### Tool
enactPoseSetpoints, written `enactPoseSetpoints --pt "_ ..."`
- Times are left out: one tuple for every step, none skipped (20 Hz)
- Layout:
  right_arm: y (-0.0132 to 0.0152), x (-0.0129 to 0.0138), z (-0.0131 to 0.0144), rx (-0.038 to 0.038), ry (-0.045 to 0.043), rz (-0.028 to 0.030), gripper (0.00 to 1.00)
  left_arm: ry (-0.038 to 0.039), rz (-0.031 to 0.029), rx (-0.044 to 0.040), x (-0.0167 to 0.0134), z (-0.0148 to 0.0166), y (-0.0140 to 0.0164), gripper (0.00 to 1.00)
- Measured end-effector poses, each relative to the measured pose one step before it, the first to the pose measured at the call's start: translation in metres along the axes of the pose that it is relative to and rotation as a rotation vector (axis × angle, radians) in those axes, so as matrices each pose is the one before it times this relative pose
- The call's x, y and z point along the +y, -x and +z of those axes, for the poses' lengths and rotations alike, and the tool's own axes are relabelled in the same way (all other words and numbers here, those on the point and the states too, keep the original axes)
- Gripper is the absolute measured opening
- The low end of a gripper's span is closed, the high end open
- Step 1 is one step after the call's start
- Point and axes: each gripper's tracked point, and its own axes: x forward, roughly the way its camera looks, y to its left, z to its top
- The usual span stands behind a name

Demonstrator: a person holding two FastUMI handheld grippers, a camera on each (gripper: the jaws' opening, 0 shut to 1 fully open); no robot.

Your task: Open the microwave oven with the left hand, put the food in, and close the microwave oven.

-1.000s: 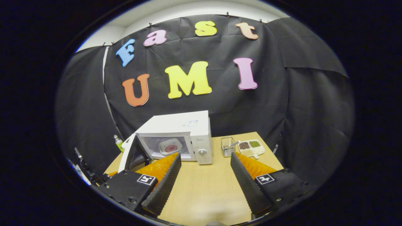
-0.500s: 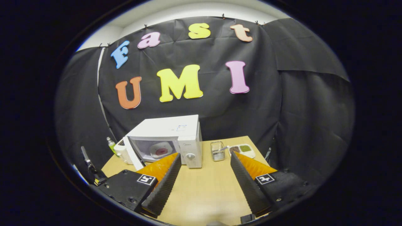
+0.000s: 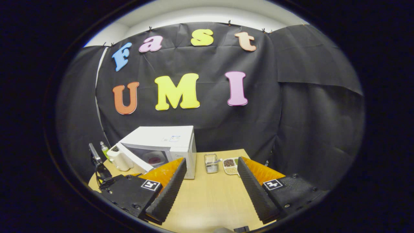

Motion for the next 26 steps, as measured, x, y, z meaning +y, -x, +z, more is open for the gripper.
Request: enactPoseSetpoints --pt "-0.00139 -0.00135 -0.00034 0.00551 -0.00114 -0.00053 1.0 0.00151 0.00028 -0.00102 -0.00131 0.00171 -0.00549 0.0" --pt "-0.00159 -0.00115 -0.00068 0.00385 -0.00265 -0.00033 1.0 0.00206 0.0004 -0.00194 -0.00032 0.00073 -0.0065 0.0" --pt "-0.00215 -0.00068 -0.00121 0.00775 -0.00008 -0.00049 1.0 0.00111 -0.00025 -0.00213 -0.00108 0.00189 -0.0063 0.0" --pt "-0.00271 -0.00158 -0.00159 0.00791 -0.00111 -0.00053 1.0 -0.0012 -0.00027 -0.00031 -0.00052 0.0004 -0.00571 0.0" --pt "-0.00176 -0.00254 -0.00073 0.00718 -0.00224 -0.00316 1.0 -0.00037 -0.00036 0.0004 -0.00089 0.00137 -0.00661 0.0" --pt "-0.00218 -0.00271 -0.00087 0.00713 -0.00201 -0.00328 0.91 0.00024 -0.0012 -0.00193 -0.00044 0.00126 -0.00515 0.0" --pt "-0.00216 -0.00196 0.00002 0.00021 -0.00236 -0.00225 0.91 -0.00049 0.00021 -0.00287 -0.0004 0.00154 -0.00543 0.0" --pt "-0.00307 -0.00197 -0.00075 0.00719 -0.00191 -0.00096 1.0 -0.00054 0.00124 -0.00294 -0.0003 0.00115 -0.00525 0.0" --pt "-0.00272 -0.00328 -0.00183 0.00643 -0.0031 -0.0059 1.0 -0.00072 0.00306 -0.00177 0.00021 0.00105 -0.00597 0.0" --pt "-0.0033 -0.00327 -0.00092 0.00564 -0.00613 -0.00451 1.0 0.0024 0.00521 0.00377 0.0005 -0.00057 -0.00672 0.0" --pt "-0.00269 -0.00212 -0.00174 0.00658 -0.00358 -0.0026 1.0 0.00381 0.00469 0.00155 -0.00028 0.00053 -0.00724 0.0" --pt "-0.00229 -0.00147 -0.00212 0.00671 -0.00258 -0.00283 1.0 0.00304 0.00352 0.00144 0.00094 0.00062 -0.00606 0.0" --pt "-0.00191 -0.00175 -0.00058 0.0067 0.00104 -0.00172 1.0 0.00378 0.0034 -0.00306 0.00019 0.00177 -0.00691 0.0" --pt "-0.00247 -0.00269 -0.00085 0.00518 0.00146 -0.00376 1.0 0.00324 0.00301 0.00005 0.00095 0.00108 -0.00684 0.0" --pt "-0.00247 -0.00221 0.00048 0.00102 0.00233 -0.00338 1.0 0.00316 0.00242 -0.00051 0.0006 0.00074 -0.00648 0.0" --pt "-0.00183 -0.00299 -0.00071 0.00334 0.00292 -0.00406 1.0 0.00359 0.00432 0.00175 -0.00011 -0.00069 -0.00688 0.0" --pt "-0.00153 -0.00251 -0.0004 0.00466 -0.00008 -0.00549 1.0 0.00339 0.00546 0.00149 0.00044 0.00078 -0.0061 0.0" --pt "-0.00216 -0.00228 -0.00118 0.00583 -0.00336 -0.00377 1.0 0.00206 0.00604 0.00306 0.00144 0.0009 -0.00472 0.0" --pt "-0.00074 -0.00196 -0.00026 0.00289 -0.00193 -0.00246 1.0 0.00614 0.01097 0.00144 0.00119 -0.00043 -0.00155 0.0" --pt "-0.00099 -0.00155 -0.00073 0.00275 -0.00044 -0.00232 1.0 0.00734 -0.00103 -0.00332 -0.00089 0.00026 -0.00035 0.0" --pt "-0.00043 -0.0006 -0.00103 0.00341 -0.00264 -0.00031 1.0 0.00051 -0.00377 -0.00133 -0.00041 0.00069 -0.0004 0.0" --pt "-0.00111 0.00032 -0.00142 0.00332 -0.00248 0.00146 1.0 0.00011 -0.00283 -0.00355 -0.00057 0.00096 -0.00062 0.0" --pt "0.00082 -0.00005 -0.00008 0.00281 -0.00075 0.00103 1.0 0.00145 0.00138 -0.00154 0.0005 -0.0003 -0.00063 0.0" --pt "-0.00155 0.00051 0.00018 -0.00055 -0.00202 0.00052 1.0 -0.00082 0.00269 -0.00427 0.00084 0.00048 -0.00096 0.0" --pt "0.00066 -0.00006 0.0008 -0.0005 -0.00083 -0.00074 1.0 -0.00042 0.00513 -0.0004 0.00015 0.00152 -0.00272 0.0" --pt "-0.00049 0.00164 -0.00057 0.00083 0.00188 0.00376 1.0 0.0012 0.00306 0.00608 0.0003 0.00168 -0.00603 0.0"
